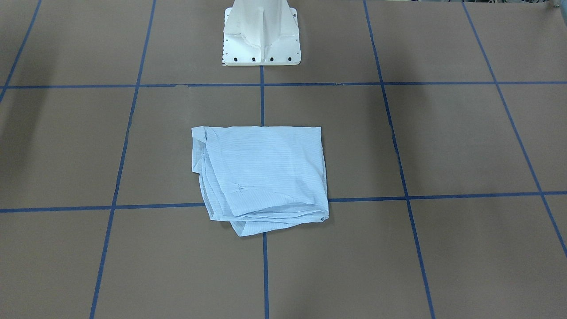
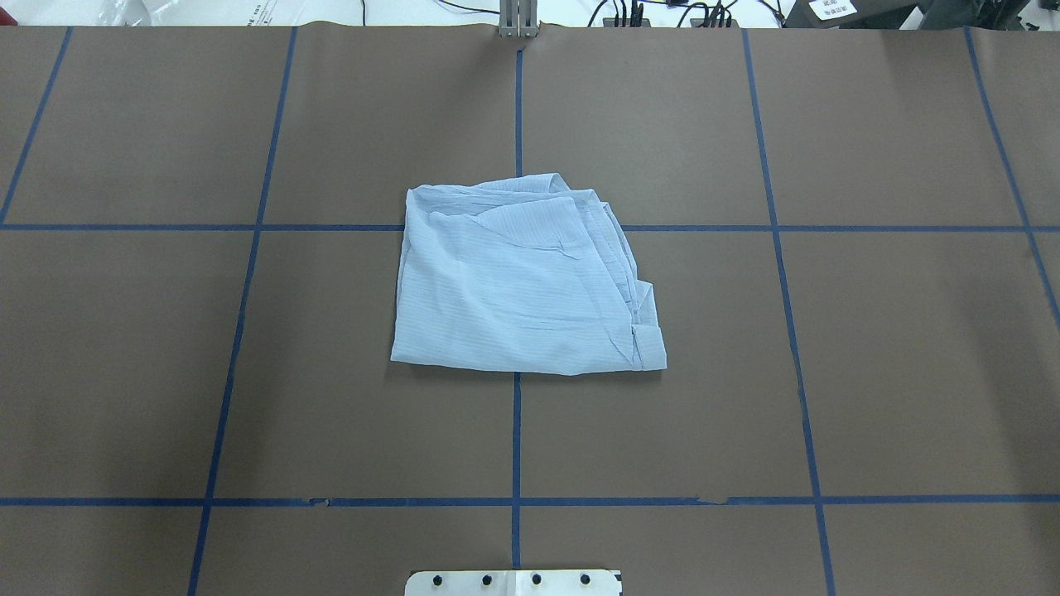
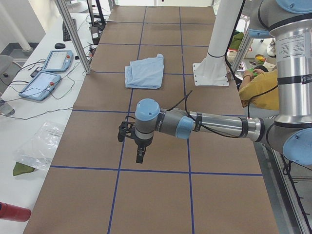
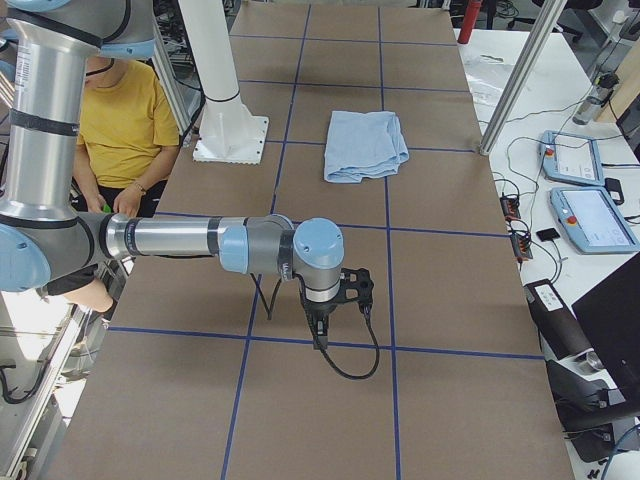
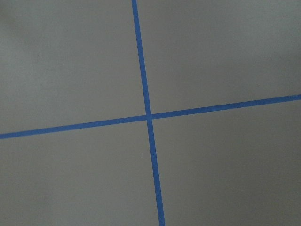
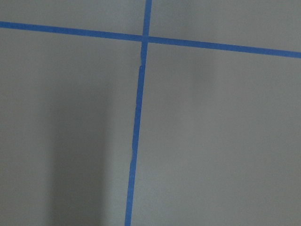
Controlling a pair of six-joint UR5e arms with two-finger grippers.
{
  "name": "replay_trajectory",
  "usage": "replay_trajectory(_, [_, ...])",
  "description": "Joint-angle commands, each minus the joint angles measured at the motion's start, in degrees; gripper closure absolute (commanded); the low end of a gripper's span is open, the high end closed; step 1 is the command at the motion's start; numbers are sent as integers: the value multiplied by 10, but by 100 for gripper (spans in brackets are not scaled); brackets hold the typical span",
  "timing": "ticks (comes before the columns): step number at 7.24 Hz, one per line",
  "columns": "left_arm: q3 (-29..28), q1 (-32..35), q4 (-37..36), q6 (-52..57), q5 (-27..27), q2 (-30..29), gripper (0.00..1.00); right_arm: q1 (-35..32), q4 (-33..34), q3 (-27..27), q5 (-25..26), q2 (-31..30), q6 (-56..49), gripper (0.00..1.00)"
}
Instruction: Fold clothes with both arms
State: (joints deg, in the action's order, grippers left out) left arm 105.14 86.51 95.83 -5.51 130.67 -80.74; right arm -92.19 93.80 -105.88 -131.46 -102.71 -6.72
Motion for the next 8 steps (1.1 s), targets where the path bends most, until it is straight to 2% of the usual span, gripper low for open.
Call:
replay_trajectory(1, [6,21,-107,81,5,-7,0,0,-4,2,1,0,0,0])
replay_trajectory(3, [45,37,-97,76,-14,-8,0,0,-4,2,2,1,0,0])
replay_trajectory(5, [41,36,-57,76,-17,-7,0,0,-4,2,-1,1,0,0])
replay_trajectory(8, [41,36,-55,76,-17,-5,0,0,-3,2,0,1,0,0])
